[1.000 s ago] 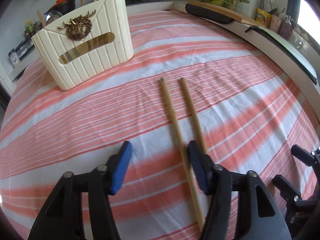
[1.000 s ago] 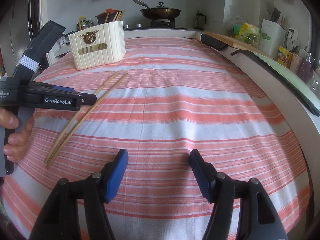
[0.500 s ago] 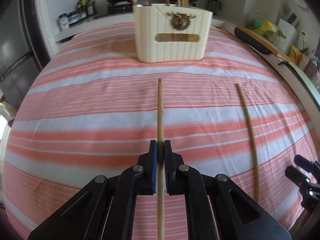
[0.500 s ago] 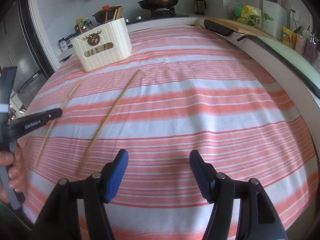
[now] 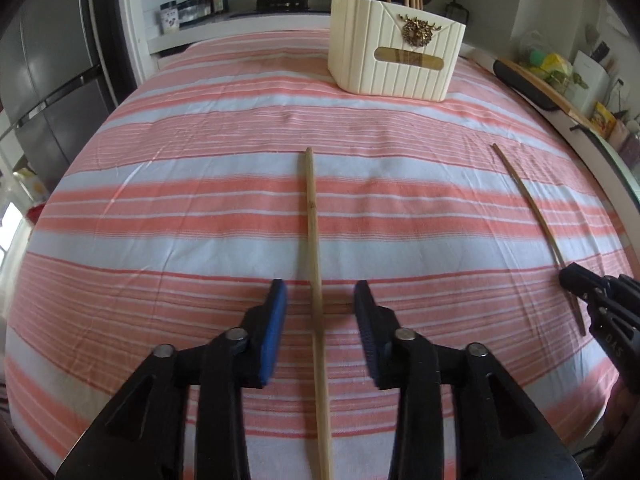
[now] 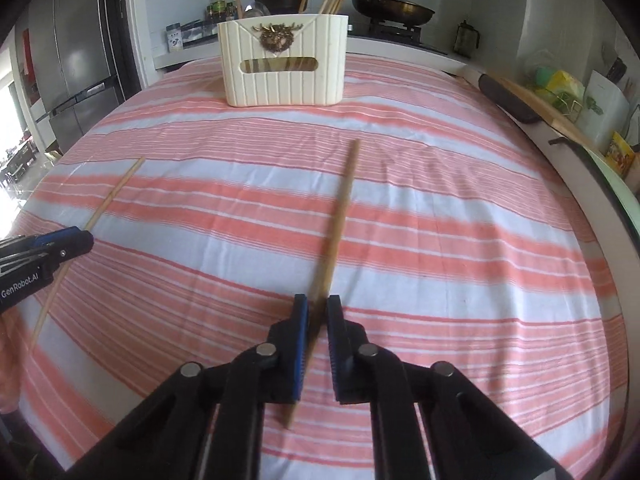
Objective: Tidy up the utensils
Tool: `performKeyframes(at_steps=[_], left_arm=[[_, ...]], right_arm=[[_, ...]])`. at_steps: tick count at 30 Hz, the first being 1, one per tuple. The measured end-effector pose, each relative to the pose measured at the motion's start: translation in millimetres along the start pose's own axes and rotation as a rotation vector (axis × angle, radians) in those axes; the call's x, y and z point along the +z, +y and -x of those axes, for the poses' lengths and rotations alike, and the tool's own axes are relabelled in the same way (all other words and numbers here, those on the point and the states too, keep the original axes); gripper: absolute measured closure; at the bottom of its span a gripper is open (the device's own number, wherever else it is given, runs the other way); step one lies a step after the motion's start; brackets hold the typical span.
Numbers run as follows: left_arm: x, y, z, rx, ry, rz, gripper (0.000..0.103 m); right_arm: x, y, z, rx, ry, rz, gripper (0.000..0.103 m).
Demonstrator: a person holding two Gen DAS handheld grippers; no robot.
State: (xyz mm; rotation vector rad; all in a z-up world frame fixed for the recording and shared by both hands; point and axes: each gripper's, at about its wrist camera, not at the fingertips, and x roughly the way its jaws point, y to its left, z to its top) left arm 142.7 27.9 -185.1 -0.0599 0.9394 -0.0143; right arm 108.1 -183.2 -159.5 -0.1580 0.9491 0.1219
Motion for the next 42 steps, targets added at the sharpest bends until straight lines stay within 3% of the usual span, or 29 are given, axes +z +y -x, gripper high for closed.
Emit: performKeyframes(at_steps=[1, 2, 8, 10, 11, 23, 36, 42], left_arm=[[-3, 0, 2, 0.001, -0.006, -0.004, 0.037], [-6, 1, 4, 0.002, -0.010, -0.006, 0.031], [-16, 0, 3, 0.022, 0.003, -0.018, 0.011], [-16, -1, 2, 0.031, 0.013, -0.030, 0.007], [-16, -3, 0, 0.033, 0.020, -0.036, 0.004], [-17, -4, -2, 0.054, 0.033, -0.031, 0.000], [-19, -4, 0, 0.058, 0.025, -0.022, 0.000], [-16, -1, 0, 0.026, 0.068, -0.048, 0.000]], right_arm=[[-7, -6, 5, -0.019, 0.004, -0.002, 0.096], [-14, -11, 11, -0.036, 0.009, -0.001, 0.096], [-41, -31, 33, -0.082, 0.032, -0.001, 0.090], [-41, -33, 36, -0.080, 0.012, -0.017, 0.056], [-40, -34, 37, -0.070, -0.007, -0.026, 0.050], [-22, -34, 11, 0.031, 0.012, -0.022, 0.044], [-24, -36, 10, 0.029, 0.000, -0.016, 0.040], [-20, -35, 9, 0.028, 0.025, -0.012, 0.039]])
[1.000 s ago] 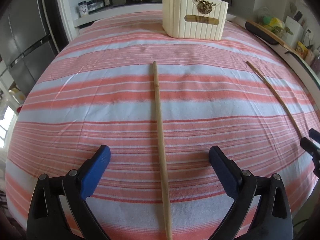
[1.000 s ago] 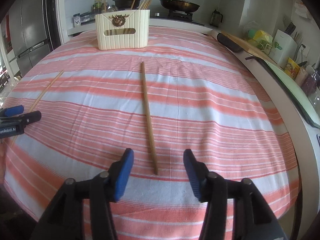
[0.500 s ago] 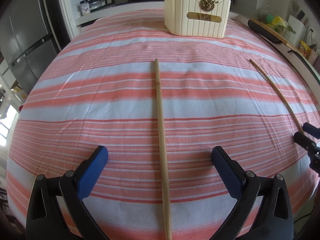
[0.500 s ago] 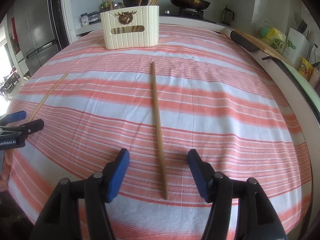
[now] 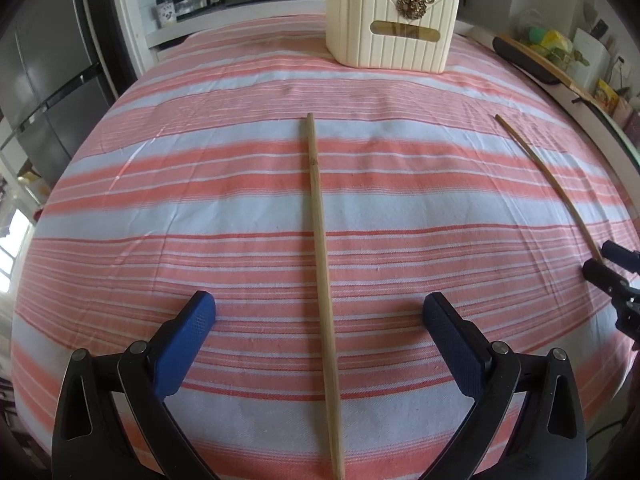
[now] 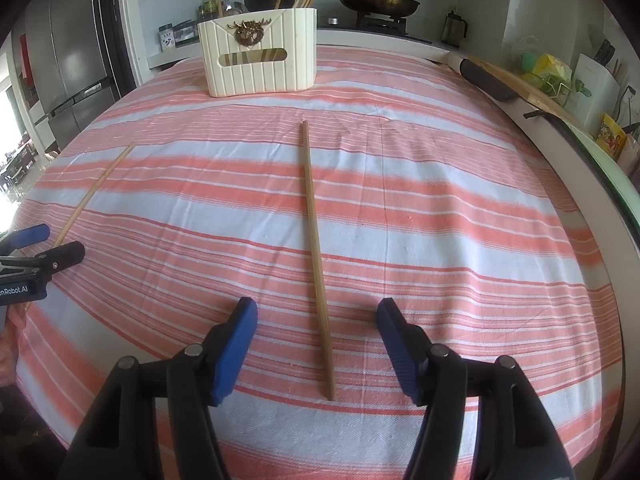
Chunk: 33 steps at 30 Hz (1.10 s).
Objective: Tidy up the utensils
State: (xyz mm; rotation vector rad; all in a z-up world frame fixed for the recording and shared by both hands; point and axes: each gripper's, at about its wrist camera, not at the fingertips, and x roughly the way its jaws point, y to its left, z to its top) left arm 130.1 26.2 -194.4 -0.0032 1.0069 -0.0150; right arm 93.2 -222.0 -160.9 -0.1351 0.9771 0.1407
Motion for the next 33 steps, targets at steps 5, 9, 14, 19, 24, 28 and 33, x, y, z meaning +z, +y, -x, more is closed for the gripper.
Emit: performKeyframes(at_steps=[5, 9, 14, 19, 24, 28, 33], left_arm=[[18, 24, 13, -0.137, 0.034, -0.010, 0.001], [46, 43, 10, -0.242, 0.066, 0.014, 0.001], [80, 34, -18, -0.196, 0.111, -0.068, 0.003], [101, 21, -53, -0.113, 0.176, -0.143, 0.016], [113, 7, -57, -0.073, 0.154, -0.194, 0.036], [114, 2, -54, -0.100, 0.109, -0.188, 0.094], [113, 18, -40, -0.172, 0.054, -0.067, 0.099]], right_arm=[[18, -16, 0, 0.047, 0.100, 0.013, 0.039], [42, -32, 0, 0.101, 0.126, -0.001, 0.039], [73, -16, -29, 0.165, 0.210, 0.075, 0.039], [105, 4, -66, 0.163, 0.235, 0.147, 0.045], [146, 15, -101, 0.106, 0.222, 0.152, 0.083], [159, 21, -111, 0.112, 0.213, 0.138, 0.097], [153, 8, -84, 0.163, 0.134, 0.046, 0.097]])
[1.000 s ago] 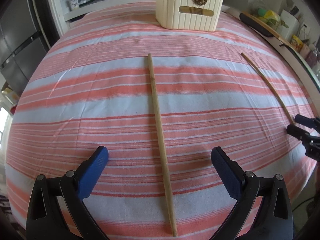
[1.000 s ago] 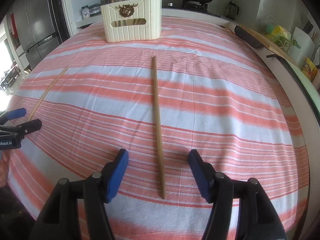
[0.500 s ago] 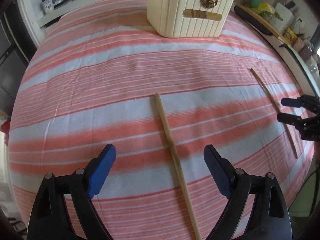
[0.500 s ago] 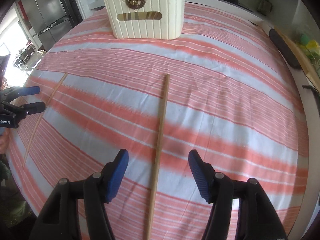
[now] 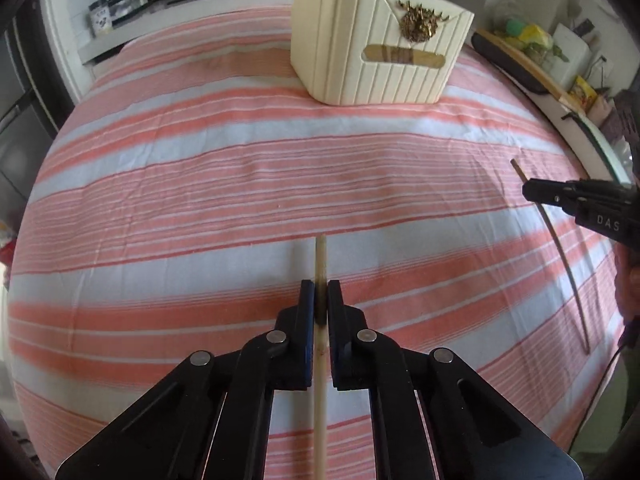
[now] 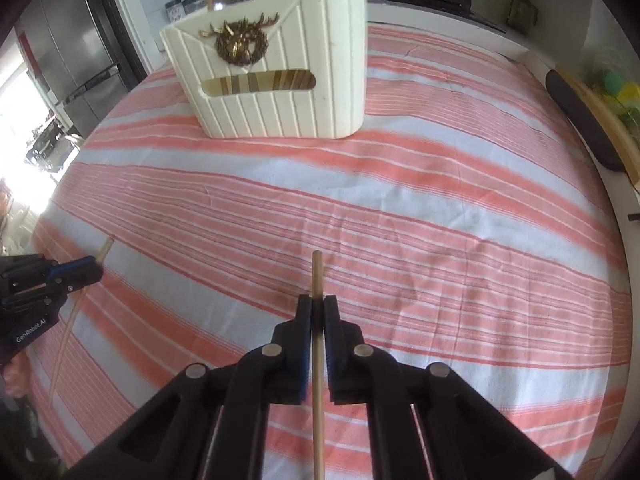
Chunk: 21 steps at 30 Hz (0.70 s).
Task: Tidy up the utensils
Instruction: 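Carry both chopsticks over the cream basket and lower them in with both tools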
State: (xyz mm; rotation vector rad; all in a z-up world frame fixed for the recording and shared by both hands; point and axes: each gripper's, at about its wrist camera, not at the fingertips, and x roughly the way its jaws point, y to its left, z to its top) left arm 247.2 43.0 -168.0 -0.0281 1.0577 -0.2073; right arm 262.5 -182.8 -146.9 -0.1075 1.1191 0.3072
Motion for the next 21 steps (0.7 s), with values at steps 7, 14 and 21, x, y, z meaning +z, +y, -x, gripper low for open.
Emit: performKeyframes(at_steps=[7, 14, 21], left_arm=[[-1, -4, 103, -0.067, -0.240, 0.016, 0.099], [-3, -6, 181, -0.119, -0.431, 0.020, 0.099], [4, -9, 197, -0.145, -0.500, 0.037, 0.099]], right_arm=[[-7, -4, 103, 0.041, -0.263, -0.015, 0.097], [-18, 16, 187, 0.096, -0.480, 0.027, 0.097], [-25, 32, 211, 0.066, -0.575, 0.040, 0.097]])
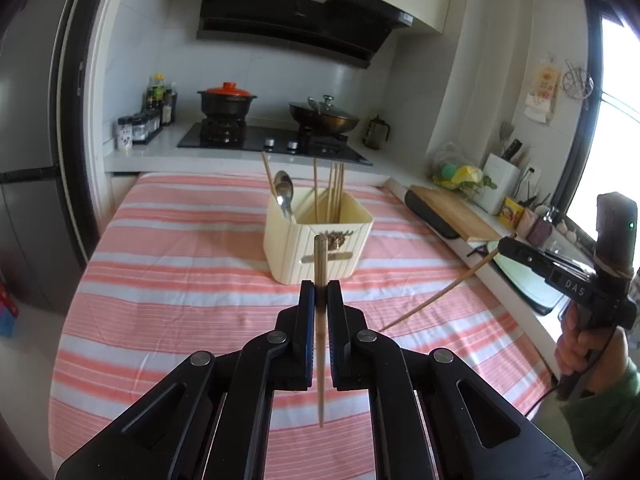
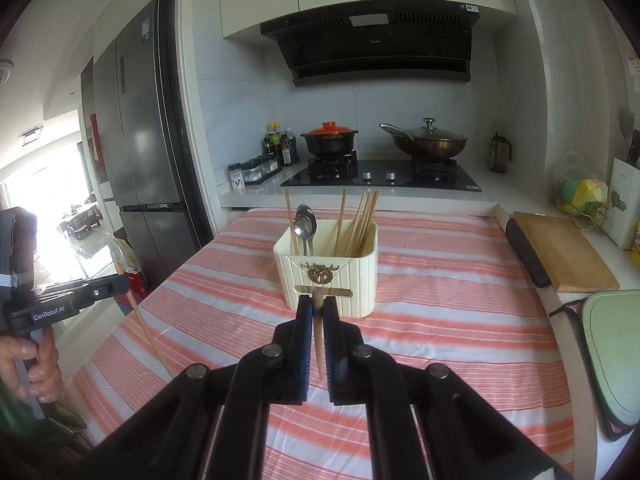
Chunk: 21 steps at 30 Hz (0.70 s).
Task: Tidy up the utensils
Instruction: 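Carry both chopsticks over the cream basket and lower them in with both tools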
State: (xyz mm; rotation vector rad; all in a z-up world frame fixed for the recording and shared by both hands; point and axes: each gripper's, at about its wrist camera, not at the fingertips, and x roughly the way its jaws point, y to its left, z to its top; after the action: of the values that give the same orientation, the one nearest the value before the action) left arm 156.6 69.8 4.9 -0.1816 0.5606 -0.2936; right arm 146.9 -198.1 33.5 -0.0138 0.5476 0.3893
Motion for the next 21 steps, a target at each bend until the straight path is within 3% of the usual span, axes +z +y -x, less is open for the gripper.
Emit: performKeyframes(at_steps=[11, 18, 21], left_arm=[[37, -8, -2, -0.018, -0.045, -0.023, 0.099], [105, -13, 4, -0.009, -0.197, -0.046, 0.099], [137, -11, -14, -0.004, -0.222, -0.036, 0.099]], right_arm=[[36, -5, 3, -0.006, -0.035, 0.011, 0.097], [94, -12, 4, -0.042, -0.135, 0.037, 0.097], [126, -15, -1, -0.047, -0.189, 0.046, 0.097]])
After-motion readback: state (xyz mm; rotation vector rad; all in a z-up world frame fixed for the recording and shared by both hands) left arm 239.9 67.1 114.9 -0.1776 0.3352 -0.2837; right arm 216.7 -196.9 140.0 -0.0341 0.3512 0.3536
